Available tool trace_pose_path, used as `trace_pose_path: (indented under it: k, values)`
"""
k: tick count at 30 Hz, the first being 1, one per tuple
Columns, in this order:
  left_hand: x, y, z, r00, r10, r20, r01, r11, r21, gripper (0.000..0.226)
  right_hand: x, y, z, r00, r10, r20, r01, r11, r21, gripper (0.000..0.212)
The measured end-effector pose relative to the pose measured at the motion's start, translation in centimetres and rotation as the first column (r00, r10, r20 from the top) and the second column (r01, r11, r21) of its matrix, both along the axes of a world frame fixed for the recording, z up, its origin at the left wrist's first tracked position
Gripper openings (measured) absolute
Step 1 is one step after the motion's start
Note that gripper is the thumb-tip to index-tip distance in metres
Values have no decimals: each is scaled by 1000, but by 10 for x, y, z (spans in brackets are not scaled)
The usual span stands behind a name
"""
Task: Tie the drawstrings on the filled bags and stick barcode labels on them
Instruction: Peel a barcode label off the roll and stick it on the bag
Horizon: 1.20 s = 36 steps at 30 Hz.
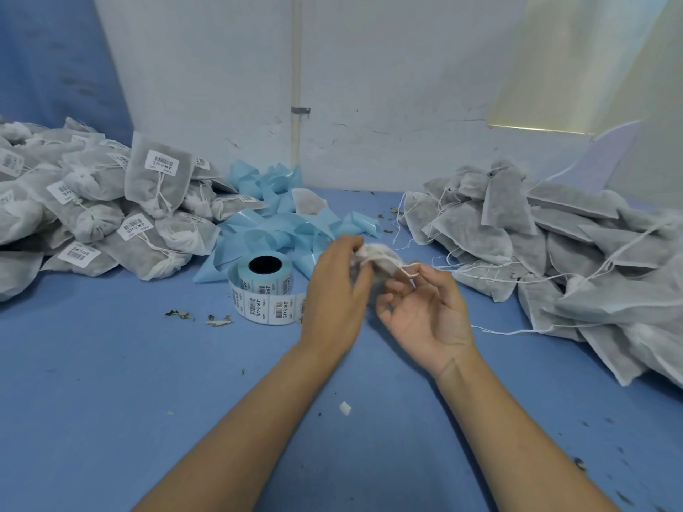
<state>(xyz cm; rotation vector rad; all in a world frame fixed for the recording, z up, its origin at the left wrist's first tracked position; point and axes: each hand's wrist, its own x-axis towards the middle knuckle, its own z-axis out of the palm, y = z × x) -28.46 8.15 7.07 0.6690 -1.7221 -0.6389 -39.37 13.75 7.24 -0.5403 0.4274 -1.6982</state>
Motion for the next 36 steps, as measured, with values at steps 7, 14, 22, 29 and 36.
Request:
trace_pose_path:
  k: [7, 14, 22, 29, 36]
  values:
    - [-1, -1, 21, 893, 98, -440, 33, 959, 281, 25, 10, -5, 1, 927, -246, -283, 302, 938, 173, 13]
    - [-1, -4, 31, 815, 138, -562, 194, 849, 491, 22, 19, -10, -5, 863, -336, -377, 428, 882, 194, 18]
    - [2, -1, 20, 704, -124, -699, 526, 752, 397, 25, 29, -14, -5, 867, -359, -346, 447, 867, 221, 19]
    - [-3, 8, 1, 785, -212, -583, 479, 803, 354, 66, 35, -16, -5, 900, -377, -218, 425, 868, 256, 13]
    - [-5, 7, 4, 858, 4, -514, 262, 857, 444, 41, 43, -15, -5, 885, -371, -282, 433, 877, 206, 18]
